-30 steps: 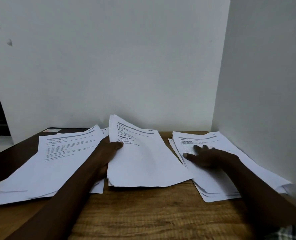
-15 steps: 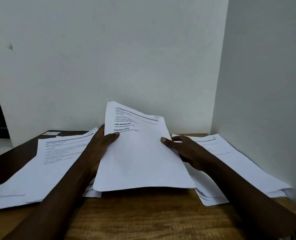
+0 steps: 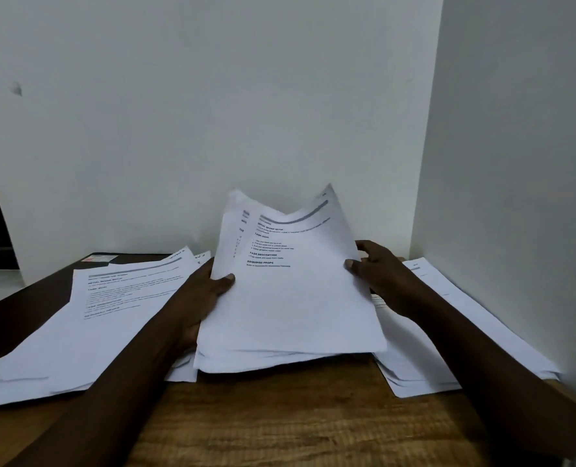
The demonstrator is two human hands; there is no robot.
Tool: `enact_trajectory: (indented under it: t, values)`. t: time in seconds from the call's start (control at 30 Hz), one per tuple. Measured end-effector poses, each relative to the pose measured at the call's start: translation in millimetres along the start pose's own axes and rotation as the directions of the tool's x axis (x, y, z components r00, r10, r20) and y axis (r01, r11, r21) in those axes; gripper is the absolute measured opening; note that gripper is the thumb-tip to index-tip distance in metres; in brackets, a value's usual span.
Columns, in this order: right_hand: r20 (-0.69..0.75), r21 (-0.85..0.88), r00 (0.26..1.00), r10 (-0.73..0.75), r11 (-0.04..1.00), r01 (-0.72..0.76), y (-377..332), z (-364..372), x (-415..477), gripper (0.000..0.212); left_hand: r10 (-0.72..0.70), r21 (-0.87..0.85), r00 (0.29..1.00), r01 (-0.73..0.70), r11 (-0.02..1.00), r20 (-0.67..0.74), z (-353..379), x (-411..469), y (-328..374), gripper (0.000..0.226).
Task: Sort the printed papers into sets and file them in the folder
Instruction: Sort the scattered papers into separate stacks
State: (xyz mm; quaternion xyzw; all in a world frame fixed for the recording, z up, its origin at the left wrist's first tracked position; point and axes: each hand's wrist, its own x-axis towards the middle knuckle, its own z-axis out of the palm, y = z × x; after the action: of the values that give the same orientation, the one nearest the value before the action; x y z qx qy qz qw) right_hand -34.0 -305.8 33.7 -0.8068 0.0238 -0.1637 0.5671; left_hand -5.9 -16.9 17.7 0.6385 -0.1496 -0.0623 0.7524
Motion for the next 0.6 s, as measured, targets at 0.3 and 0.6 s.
enact_trajectory:
  t: [0.3,0.6]
  values:
    - [-0.378,-0.659,0.904,0.201,0.627,-0.415,15.8,-127.1,-4.1,0.016,0.168,0.209,0.955,-0.117,0.971,-0.245,-18.1,8.3,5.2,0.029]
    - [-0.382,-0.77,0.853,0.355,0.389,-0.506,9.5,-100.3,-9.7,0.06,0.185,0.225,0.951,-0.129,0.966,-0.248,-19.2,8.5,8.3,0.032]
